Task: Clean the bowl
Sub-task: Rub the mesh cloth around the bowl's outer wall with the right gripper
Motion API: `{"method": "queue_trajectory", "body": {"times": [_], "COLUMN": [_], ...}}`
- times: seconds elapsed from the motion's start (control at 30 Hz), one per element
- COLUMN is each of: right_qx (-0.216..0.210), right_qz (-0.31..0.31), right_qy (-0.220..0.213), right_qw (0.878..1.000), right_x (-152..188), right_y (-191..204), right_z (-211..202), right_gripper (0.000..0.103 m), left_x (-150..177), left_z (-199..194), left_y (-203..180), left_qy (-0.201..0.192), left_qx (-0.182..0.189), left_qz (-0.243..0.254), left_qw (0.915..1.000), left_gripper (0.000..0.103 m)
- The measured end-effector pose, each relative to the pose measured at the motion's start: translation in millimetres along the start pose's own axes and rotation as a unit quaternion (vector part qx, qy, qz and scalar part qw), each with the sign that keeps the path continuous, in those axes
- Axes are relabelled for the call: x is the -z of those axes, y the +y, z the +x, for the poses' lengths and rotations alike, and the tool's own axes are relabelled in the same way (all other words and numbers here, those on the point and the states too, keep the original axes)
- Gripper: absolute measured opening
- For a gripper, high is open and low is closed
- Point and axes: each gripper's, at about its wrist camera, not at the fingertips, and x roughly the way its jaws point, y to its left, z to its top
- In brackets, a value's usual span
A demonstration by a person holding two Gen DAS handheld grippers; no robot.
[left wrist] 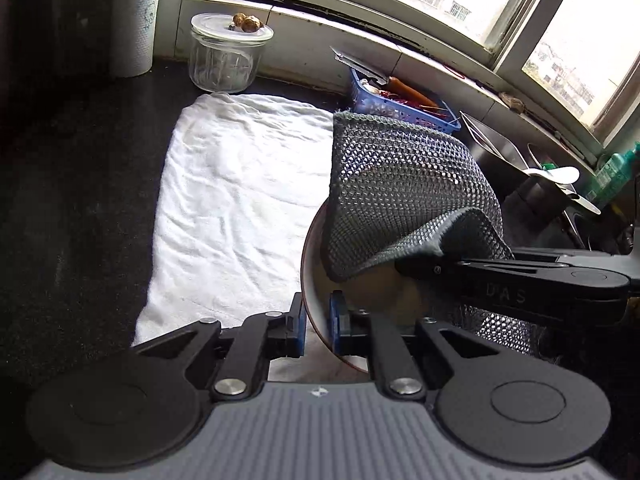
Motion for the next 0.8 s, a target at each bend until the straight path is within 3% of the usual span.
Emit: {"method": "queue_trajectory", "body": {"times": [0.07,0.2,0.27,0.4,0.43,0.5,0.63,0.8], "right_qx": [0.016,0.044,0.056,0.062,0.058,0.044,0.004,-0.024], "right_qz": [-0.076,-0.226,-0.293,-0.406,-0.396,-0.342,-0.188,0.0], "right_qy": [-0.001,-0.018,-0.027,-0.039,-0.035,-0.022,0.018,0.04], "right_qw": [0.997,0.973,0.954,0.911,0.916,0.938,0.982,0.999], "right_x": [0,15,23,37,34,25,17,28], "right_y": [7,26,37,57,56,47,24,10], "right_z": [3,6,3,0,2,4,10,17], "right_gripper": [0.013,0.014,0.014,0.014,0.014,0.014,0.015,0.015], "left_x": [0,-4,-8,-17,-16,-12,0,6], "left_z": [2,-7,-12,-7,-6,-8,-8,-10], "left_y": [-1,-8,-18,-24,-24,-22,-9,8], "left_qy": [0.014,0.024,0.023,0.038,0.039,0.032,0.016,0.007], "left_qx": [-0.004,-0.019,-0.045,-0.049,-0.051,-0.05,-0.059,-0.051], "left_qz": [0.019,0.114,0.185,0.212,0.215,0.198,0.117,0.031], "left_qw": [0.9997,0.993,0.9815,0.9753,0.9745,0.9784,0.9912,0.9982], "left_gripper": [0.013,0.014,0.014,0.009,0.007,0.007,0.007,0.007]}}
